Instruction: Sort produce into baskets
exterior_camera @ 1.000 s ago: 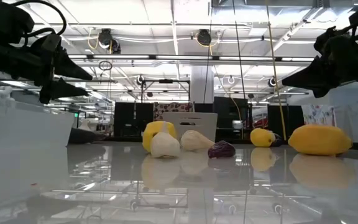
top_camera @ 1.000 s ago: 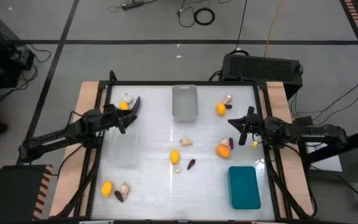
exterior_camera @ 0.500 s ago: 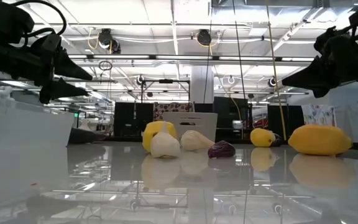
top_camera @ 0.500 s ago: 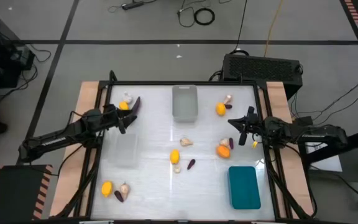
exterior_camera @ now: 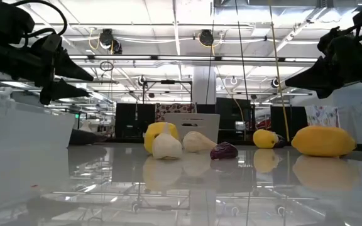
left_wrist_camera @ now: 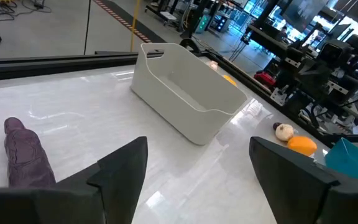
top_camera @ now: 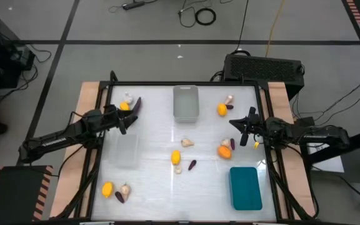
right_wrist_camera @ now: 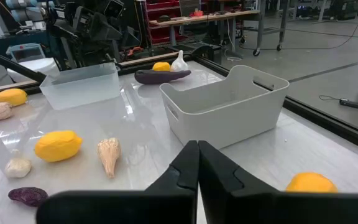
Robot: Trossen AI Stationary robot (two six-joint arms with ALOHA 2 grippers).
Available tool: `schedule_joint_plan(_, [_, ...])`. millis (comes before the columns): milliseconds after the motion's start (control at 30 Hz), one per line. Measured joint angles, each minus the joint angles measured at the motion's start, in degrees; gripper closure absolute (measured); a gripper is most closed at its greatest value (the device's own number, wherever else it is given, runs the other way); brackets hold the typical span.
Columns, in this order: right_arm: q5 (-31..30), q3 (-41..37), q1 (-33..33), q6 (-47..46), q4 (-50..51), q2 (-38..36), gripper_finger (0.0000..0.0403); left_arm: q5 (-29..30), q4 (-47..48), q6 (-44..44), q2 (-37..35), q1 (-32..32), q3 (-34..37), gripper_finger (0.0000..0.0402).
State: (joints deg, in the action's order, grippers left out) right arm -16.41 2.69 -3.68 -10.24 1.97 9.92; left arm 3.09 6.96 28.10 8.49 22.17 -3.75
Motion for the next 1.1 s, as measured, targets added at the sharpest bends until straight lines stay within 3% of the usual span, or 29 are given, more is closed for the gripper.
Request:
schedule_joint_plan(933, [0.00, -0.01, 0.02, -0.08, -0.08, 0.01, 0.0403, 0.00, 0.00, 0.00, 0.00, 0.00, 0.00, 0.0114])
schedule_joint_plan(1100, [0.01, 0.01, 0.02, -8.53, -0.43, 0.00, 0.0403, -0.02, 0.00, 0.00, 0.02, 0.00, 0.00, 0.0114])
